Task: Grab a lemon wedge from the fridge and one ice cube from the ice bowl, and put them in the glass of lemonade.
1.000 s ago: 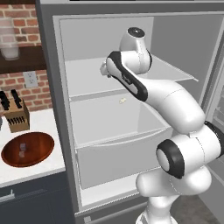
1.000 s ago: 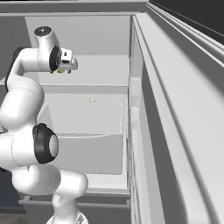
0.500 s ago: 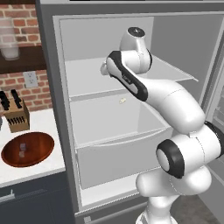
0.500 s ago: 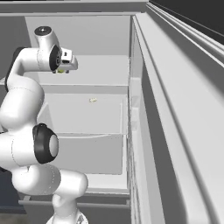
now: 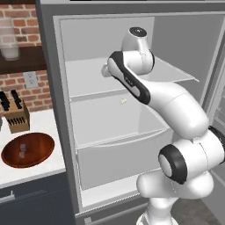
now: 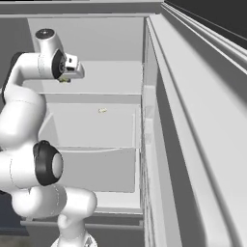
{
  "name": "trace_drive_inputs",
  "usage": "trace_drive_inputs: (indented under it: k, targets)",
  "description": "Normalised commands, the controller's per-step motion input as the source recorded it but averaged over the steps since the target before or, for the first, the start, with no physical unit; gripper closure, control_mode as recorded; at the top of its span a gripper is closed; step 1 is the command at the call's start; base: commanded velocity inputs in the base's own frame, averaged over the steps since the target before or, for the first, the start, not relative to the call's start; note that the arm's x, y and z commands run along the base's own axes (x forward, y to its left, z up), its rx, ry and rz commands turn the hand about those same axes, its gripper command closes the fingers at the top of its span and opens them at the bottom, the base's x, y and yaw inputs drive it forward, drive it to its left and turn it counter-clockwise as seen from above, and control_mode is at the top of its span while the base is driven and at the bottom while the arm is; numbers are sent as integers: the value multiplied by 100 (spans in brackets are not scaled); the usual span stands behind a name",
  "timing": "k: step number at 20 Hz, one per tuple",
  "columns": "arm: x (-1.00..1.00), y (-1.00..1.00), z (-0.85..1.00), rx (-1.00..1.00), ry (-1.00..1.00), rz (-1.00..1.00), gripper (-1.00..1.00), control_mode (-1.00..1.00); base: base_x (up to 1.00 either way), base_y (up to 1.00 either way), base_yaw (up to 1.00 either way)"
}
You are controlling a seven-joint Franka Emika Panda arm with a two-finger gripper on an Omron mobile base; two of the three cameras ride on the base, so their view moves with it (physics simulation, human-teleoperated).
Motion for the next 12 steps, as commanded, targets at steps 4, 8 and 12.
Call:
trace_drive_inputs:
  k: [4, 8, 12]
  targets:
    - [-92, -16, -10, 0, -2, 0, 100, -100, 0, 0, 0]
    - [-100, -23, 0, 1, -16, 1, 100, -100, 0, 0, 0]
    - [-100, -20, 0, 3, -21, 2, 100, -100, 0, 0, 0]
